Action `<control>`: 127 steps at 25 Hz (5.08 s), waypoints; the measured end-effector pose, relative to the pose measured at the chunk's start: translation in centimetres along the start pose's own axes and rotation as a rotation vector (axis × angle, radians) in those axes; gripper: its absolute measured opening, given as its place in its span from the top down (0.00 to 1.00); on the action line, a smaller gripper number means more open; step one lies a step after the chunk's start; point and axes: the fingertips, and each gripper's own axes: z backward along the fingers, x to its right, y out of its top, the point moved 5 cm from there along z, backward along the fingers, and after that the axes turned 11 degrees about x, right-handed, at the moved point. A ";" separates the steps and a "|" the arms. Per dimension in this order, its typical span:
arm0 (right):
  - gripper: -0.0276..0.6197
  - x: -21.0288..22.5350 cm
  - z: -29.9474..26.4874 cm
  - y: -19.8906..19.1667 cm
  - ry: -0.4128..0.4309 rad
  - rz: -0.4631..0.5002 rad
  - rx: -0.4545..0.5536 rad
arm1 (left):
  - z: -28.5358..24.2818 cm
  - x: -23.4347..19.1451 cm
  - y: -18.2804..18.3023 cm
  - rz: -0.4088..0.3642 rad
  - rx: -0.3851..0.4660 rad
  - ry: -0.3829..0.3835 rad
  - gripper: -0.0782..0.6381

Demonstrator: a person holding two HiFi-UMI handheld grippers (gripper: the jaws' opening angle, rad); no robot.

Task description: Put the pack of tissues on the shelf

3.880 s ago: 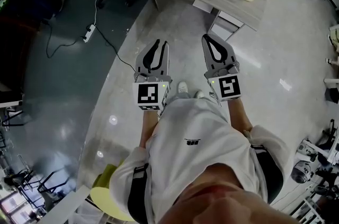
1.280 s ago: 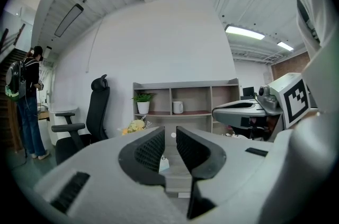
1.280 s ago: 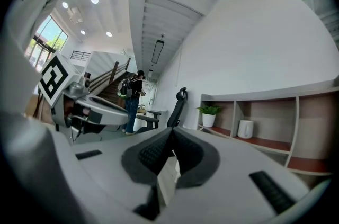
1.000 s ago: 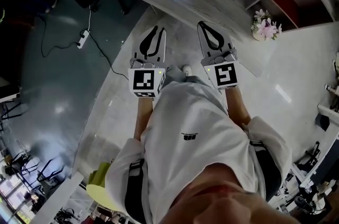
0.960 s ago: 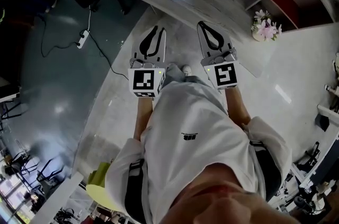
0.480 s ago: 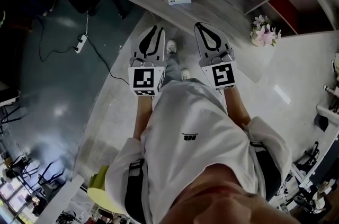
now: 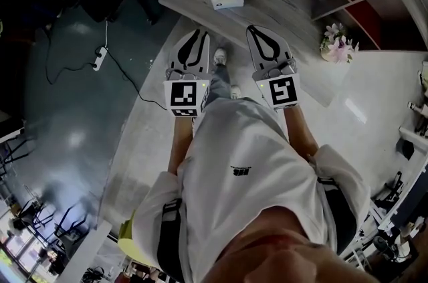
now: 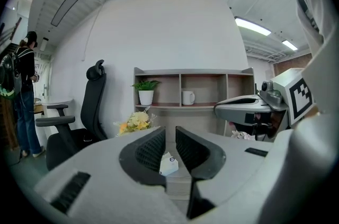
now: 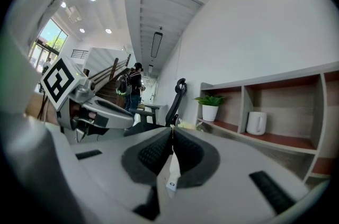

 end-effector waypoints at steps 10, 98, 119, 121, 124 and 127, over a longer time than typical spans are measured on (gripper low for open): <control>0.92 0.3 -3.9 -3.8 0.020 -0.033 -0.041 | -3.2 -2.9 -3.4 0.032 -0.061 -0.023 0.79; 0.92 1.9 -12.5 -26.7 0.063 -0.157 -0.464 | -18.5 -6.3 -31.1 0.174 -0.524 -0.203 0.75; 0.92 2.0 -13.4 -26.9 0.038 -0.147 -0.479 | -19.3 -6.2 -33.1 0.188 -0.565 -0.215 0.82; 0.92 2.0 -13.6 -26.7 0.036 -0.143 -0.480 | -19.2 -6.2 -32.8 0.190 -0.558 -0.218 0.82; 0.92 2.0 -13.7 -26.5 0.029 -0.143 -0.477 | -19.1 -6.3 -32.2 0.194 -0.550 -0.219 0.83; 0.92 2.0 -13.8 -26.2 0.019 -0.141 -0.473 | -19.1 -6.5 -31.7 0.194 -0.543 -0.223 0.83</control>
